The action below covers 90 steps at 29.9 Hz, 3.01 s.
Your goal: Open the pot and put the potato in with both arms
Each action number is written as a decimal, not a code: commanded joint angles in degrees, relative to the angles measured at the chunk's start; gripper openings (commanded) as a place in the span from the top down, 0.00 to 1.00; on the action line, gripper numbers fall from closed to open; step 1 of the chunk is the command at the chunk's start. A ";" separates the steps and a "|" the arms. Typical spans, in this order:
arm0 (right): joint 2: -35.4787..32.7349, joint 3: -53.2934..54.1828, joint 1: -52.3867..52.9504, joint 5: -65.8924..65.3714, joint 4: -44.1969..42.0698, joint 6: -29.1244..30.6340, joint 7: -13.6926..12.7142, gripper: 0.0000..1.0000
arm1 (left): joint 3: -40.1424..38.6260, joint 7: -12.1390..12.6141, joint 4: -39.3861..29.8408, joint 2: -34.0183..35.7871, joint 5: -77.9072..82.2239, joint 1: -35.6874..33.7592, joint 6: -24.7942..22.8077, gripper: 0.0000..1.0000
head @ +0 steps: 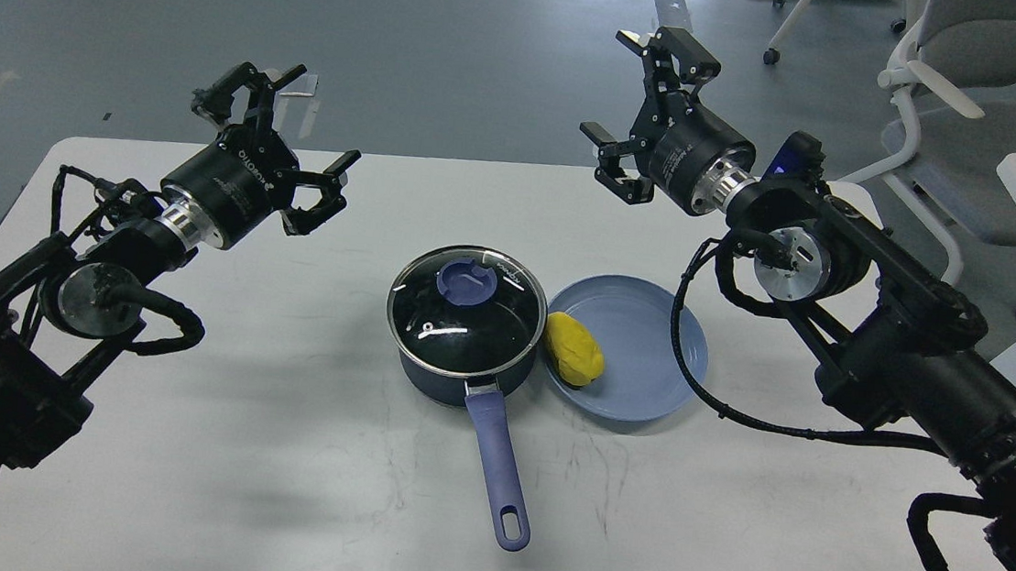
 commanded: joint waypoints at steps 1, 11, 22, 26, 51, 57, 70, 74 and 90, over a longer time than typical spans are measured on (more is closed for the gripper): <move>-0.21 0.27 -0.20 0.09 0.63 0.05 -0.14 0.00 | 0.00 0.00 0.00 0.13 0.03 -0.01 0.00 0.02; -1.53 0.27 -0.90 0.09 2.57 0.05 -0.14 0.00 | 0.08 -0.35 0.00 -0.40 0.03 -0.01 0.00 0.02; -1.53 -0.08 -1.52 -0.09 2.57 0.05 -0.14 0.00 | 0.09 -0.35 0.00 -0.66 0.03 -0.01 0.09 0.02; -1.53 -0.08 -1.43 -0.18 2.48 0.05 -0.14 0.00 | 0.09 -0.35 0.00 -0.75 0.03 0.08 0.00 0.02; -1.53 -0.08 -1.43 -0.18 2.66 -0.04 -0.14 0.00 | 1.58 0.18 -0.09 -3.21 0.73 -0.01 -0.35 0.02; -1.53 -0.17 -1.43 -0.18 2.57 -0.04 -0.14 0.00 | 1.66 -0.17 -0.18 -3.91 2.66 -0.01 0.52 0.02; -1.53 0.09 -1.70 -0.18 2.48 -0.39 -0.14 0.00 | 11.58 0.09 -14.95 3.72 52.48 -7.80 17.40 0.02; -1.79 0.18 -1.70 -0.18 2.48 -0.83 -0.06 0.00 | 17.22 -0.26 -14.86 8.03 61.01 -13.54 17.84 0.02; -1.97 0.71 -2.22 -0.18 2.66 -0.92 -0.06 0.00 | 21.43 -2.63 -15.12 8.83 84.46 -13.11 22.67 0.02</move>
